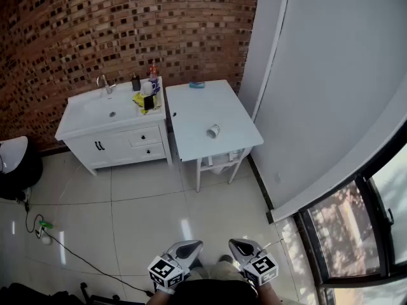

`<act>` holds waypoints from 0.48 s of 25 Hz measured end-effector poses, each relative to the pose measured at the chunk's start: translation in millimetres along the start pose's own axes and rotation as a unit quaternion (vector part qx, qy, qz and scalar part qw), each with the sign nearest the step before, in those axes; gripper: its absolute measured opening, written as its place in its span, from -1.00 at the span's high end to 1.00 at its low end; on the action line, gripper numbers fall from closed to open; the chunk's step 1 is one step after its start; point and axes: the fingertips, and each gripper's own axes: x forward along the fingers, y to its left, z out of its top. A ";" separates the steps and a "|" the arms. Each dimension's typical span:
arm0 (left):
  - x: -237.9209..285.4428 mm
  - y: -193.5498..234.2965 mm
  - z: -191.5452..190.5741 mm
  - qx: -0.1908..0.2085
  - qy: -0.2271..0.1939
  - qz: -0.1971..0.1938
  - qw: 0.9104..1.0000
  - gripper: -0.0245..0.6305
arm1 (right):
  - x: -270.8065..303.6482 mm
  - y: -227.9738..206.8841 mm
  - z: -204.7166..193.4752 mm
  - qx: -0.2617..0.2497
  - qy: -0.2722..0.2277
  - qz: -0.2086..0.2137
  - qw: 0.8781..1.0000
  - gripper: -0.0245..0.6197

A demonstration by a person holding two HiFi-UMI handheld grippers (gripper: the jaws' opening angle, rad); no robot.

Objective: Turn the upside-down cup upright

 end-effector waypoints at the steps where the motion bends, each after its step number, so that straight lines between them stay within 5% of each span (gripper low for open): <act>1: 2.2 2.7 0.1 0.001 0.000 -0.001 1.000 0.88 | 1.4 -2.9 1.1 0.002 -0.002 -0.001 1.000 0.95; 12: 40.1 31.0 15.0 0.008 0.006 0.017 1.000 0.88 | 30.4 -46.0 12.8 0.015 -0.011 0.016 1.000 0.95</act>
